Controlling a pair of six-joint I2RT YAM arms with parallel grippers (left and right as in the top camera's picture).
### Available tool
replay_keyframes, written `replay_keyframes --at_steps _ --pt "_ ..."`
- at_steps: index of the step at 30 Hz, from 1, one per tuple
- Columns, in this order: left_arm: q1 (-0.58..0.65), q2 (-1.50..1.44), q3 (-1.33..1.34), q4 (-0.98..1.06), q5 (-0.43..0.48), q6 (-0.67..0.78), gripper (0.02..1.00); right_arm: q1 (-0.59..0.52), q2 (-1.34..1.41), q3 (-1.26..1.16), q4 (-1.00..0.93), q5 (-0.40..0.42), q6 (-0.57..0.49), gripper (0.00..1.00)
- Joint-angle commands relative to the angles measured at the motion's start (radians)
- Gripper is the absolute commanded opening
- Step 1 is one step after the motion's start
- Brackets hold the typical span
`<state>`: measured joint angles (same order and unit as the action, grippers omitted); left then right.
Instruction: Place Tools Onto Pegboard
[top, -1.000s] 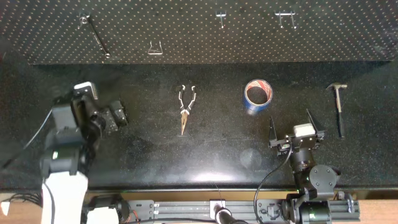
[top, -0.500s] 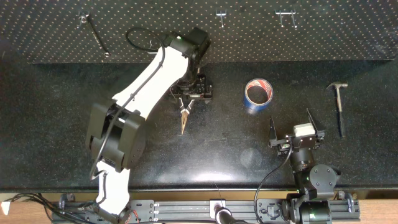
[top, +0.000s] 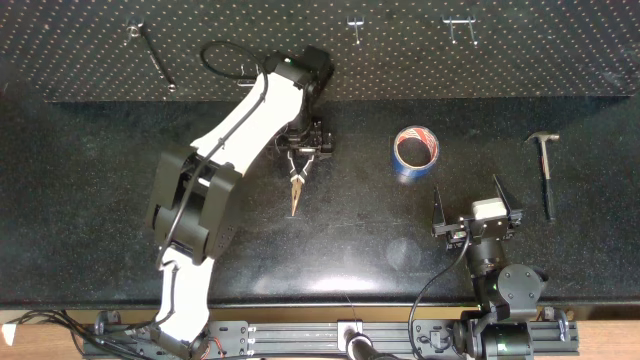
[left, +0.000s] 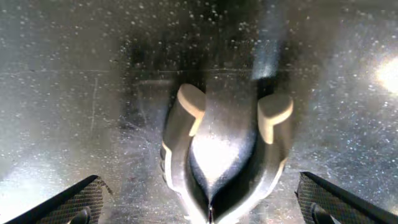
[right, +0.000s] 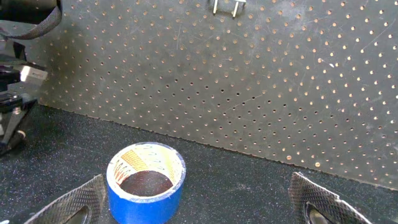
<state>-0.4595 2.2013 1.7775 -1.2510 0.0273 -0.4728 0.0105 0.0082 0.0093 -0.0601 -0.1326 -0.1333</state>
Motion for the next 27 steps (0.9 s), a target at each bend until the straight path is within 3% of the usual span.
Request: replay_keyframes --at_steps 1,6,16,17,18,19,23,25,27 --pt "-0.013 0.022 0.009 0.002 0.018 -0.009 0.993 0.005 -0.007 -0.005 -0.002 -0.006 -0.003 0.965" --pt "-0.011 0.047 -0.001 0.045 0.063 -0.014 0.993 0.005 -0.007 -0.005 -0.002 -0.006 -0.003 0.965" --pt "-0.012 0.050 -0.056 0.064 0.063 -0.052 1.000 0.005 -0.007 -0.005 -0.002 -0.007 -0.003 0.965" --pt "-0.012 0.050 -0.056 0.063 0.063 -0.051 0.956 0.005 -0.007 -0.005 -0.002 -0.006 -0.003 0.967" --pt "-0.012 0.050 -0.056 0.063 0.063 -0.051 0.801 0.005 -0.007 -0.005 -0.002 -0.006 -0.003 0.965" --pt "-0.012 0.050 -0.056 0.063 0.063 -0.051 0.730 0.005 -0.007 -0.005 -0.002 -0.007 -0.003 0.965" --pt "-0.012 0.050 -0.056 0.064 0.063 -0.051 0.728 0.005 -0.007 -0.005 -0.002 -0.006 -0.003 0.965" --pt "-0.012 0.050 -0.056 0.063 0.059 -0.050 0.472 0.005 -0.007 -0.005 -0.002 -0.007 -0.003 0.965" --pt "-0.012 0.050 -0.066 0.064 0.055 -0.050 0.327 0.005 -0.007 -0.005 -0.002 -0.006 -0.003 0.965"
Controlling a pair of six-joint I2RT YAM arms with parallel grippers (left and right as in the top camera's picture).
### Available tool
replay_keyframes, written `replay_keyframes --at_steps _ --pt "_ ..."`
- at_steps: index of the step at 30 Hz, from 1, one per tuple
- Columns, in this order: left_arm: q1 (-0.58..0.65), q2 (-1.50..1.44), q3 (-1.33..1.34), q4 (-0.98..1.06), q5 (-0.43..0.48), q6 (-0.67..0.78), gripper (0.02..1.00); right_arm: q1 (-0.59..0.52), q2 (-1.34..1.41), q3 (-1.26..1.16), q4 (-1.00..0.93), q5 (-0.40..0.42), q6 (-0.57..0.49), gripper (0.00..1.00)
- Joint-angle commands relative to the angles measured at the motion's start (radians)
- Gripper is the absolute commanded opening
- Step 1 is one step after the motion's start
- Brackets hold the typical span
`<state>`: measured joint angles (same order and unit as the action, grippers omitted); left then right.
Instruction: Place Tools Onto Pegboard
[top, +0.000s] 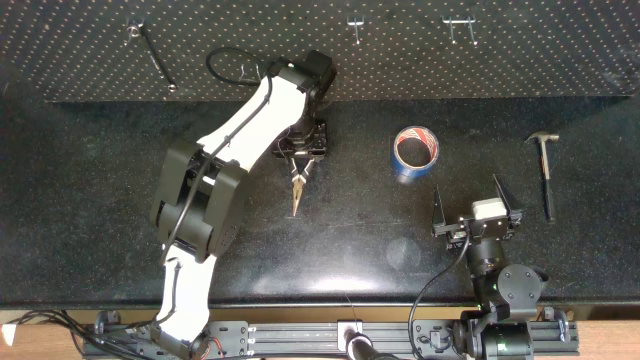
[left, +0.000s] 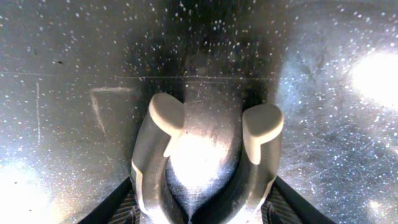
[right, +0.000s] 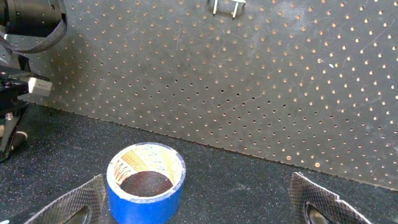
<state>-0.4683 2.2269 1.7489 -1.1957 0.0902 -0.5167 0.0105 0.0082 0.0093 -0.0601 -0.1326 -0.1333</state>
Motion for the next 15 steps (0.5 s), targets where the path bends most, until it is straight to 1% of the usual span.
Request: replay_keyframes --at_steps 1,2,3,5,7,8,9,11,13,14,15 --pt "-0.003 0.025 -0.044 0.008 -0.011 -0.006 0.233 0.005 -0.007 -0.005 -0.002 -0.007 -0.003 0.965" --pt "-0.003 0.025 -0.044 0.012 -0.011 -0.006 0.056 0.005 -0.007 -0.005 -0.002 -0.006 -0.003 0.965" --pt "-0.003 0.025 -0.044 0.019 -0.011 -0.006 0.029 0.005 -0.007 -0.005 -0.002 -0.007 -0.003 0.965" --pt "-0.003 0.016 -0.044 0.042 -0.011 -0.006 0.027 0.005 -0.007 -0.005 -0.002 -0.006 -0.003 0.965" --pt "-0.006 -0.053 -0.044 0.077 -0.012 -0.002 0.027 0.005 -0.007 -0.005 -0.002 -0.006 -0.003 0.965" --pt "-0.021 -0.192 -0.044 0.143 -0.090 0.004 0.027 0.005 -0.007 -0.005 -0.002 -0.006 -0.003 0.967" --pt "-0.034 -0.344 -0.044 0.217 -0.214 0.005 0.029 0.005 -0.007 -0.005 -0.002 -0.006 -0.003 0.965" --pt "-0.036 -0.558 -0.044 0.287 -0.397 0.009 0.029 0.005 -0.007 -0.005 -0.002 -0.006 -0.003 0.967" --pt "-0.036 -0.640 -0.062 0.293 -0.483 0.009 0.029 0.005 -0.007 -0.005 -0.002 -0.006 -0.003 0.965" --pt "-0.036 -0.701 -0.145 0.362 -0.507 0.010 0.029 0.005 -0.007 -0.005 -0.002 -0.006 -0.003 0.965" --pt "-0.036 -0.759 -0.246 0.470 -0.505 0.027 0.029 0.005 -0.007 -0.005 -0.002 -0.006 -0.003 0.965"
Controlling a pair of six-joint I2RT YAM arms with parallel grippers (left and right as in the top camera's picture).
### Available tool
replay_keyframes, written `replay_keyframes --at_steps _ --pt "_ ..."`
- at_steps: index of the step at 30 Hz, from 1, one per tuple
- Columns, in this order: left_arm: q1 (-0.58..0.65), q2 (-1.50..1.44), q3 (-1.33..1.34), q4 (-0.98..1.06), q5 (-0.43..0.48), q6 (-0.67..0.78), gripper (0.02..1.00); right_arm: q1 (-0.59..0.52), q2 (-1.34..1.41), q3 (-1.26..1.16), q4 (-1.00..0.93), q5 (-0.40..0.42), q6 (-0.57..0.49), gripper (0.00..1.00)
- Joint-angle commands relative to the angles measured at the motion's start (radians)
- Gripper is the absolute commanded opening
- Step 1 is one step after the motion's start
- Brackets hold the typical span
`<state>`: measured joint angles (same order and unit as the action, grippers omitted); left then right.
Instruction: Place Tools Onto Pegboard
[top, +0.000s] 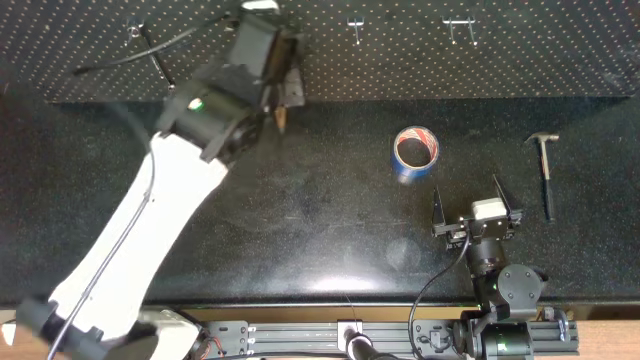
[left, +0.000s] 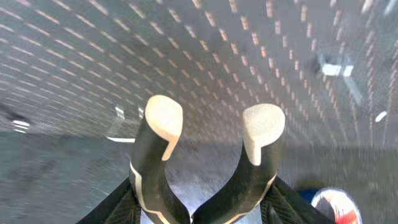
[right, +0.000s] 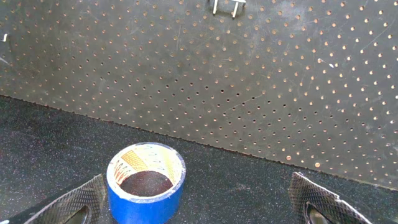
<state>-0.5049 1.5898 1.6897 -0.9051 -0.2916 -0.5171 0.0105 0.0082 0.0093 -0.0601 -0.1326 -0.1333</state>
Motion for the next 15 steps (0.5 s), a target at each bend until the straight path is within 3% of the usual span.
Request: replay_keyframes --at_steps 1,2,4,7,10,15 --pt "0.000 -0.192 -0.321 0.341 -0.124 0.051 0.029 0.005 -0.007 -0.005 -0.002 -0.006 -0.003 0.965" --pt "0.000 -0.294 -0.522 0.639 -0.124 0.153 0.029 0.005 -0.007 -0.005 -0.002 -0.006 -0.003 0.965" --pt "0.000 -0.310 -0.579 0.817 -0.158 0.293 0.027 0.005 -0.007 -0.005 -0.002 -0.006 -0.003 0.965" --pt "0.009 -0.307 -0.605 0.872 -0.319 0.294 0.029 0.005 -0.007 -0.005 -0.002 -0.006 -0.003 0.965" --pt "0.071 -0.307 -0.803 1.261 -0.326 0.294 0.029 0.005 -0.007 -0.005 -0.002 -0.007 -0.003 0.965" --pt "0.074 -0.213 -0.825 1.379 -0.326 0.294 0.027 0.005 -0.007 -0.005 -0.002 -0.006 -0.003 0.965"
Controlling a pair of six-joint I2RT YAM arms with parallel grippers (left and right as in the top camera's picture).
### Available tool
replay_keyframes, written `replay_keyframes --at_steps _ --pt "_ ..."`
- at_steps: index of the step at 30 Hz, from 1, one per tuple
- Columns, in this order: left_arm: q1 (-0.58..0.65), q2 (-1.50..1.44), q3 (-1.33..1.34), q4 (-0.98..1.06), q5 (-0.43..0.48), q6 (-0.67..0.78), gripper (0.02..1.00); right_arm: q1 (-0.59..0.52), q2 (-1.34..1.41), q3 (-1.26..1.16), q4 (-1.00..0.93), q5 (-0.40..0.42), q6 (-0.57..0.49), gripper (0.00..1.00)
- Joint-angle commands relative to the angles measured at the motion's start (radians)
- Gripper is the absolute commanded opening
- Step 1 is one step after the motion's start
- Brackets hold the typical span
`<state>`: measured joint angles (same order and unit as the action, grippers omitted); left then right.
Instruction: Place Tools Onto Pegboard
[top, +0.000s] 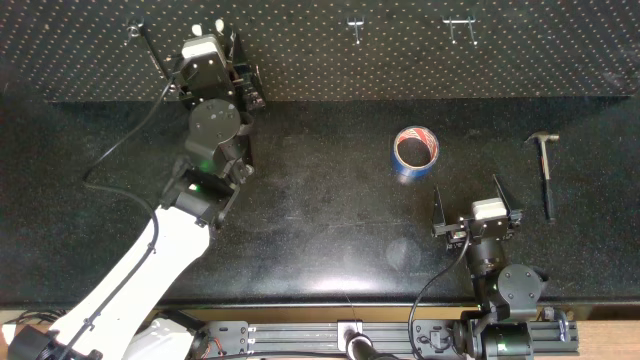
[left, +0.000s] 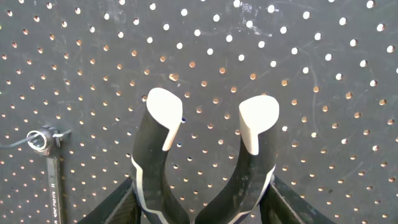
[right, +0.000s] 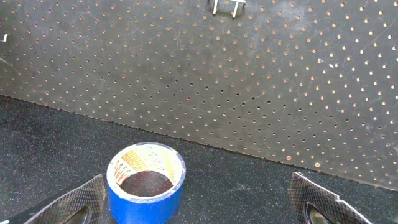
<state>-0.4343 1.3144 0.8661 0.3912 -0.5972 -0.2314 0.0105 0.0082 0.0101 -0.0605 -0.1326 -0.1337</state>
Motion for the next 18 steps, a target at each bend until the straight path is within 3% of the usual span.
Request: replay_keyframes --at_steps 1,7,14,18 --pt "0.003 0.098 -0.002 0.150 -0.020 0.009 0.029 0.005 -0.007 -0.006 -0.002 -0.006 -0.003 0.965" --pt "0.024 0.212 -0.001 0.277 -0.021 0.009 0.029 0.005 -0.007 -0.006 -0.002 -0.006 -0.003 0.965" --pt "0.024 0.280 -0.002 0.284 -0.019 0.004 0.029 0.005 -0.007 -0.006 -0.002 -0.006 -0.003 0.965" --pt "0.024 0.280 -0.101 0.476 -0.020 0.005 0.027 0.005 -0.007 -0.006 -0.002 -0.006 -0.003 0.965"
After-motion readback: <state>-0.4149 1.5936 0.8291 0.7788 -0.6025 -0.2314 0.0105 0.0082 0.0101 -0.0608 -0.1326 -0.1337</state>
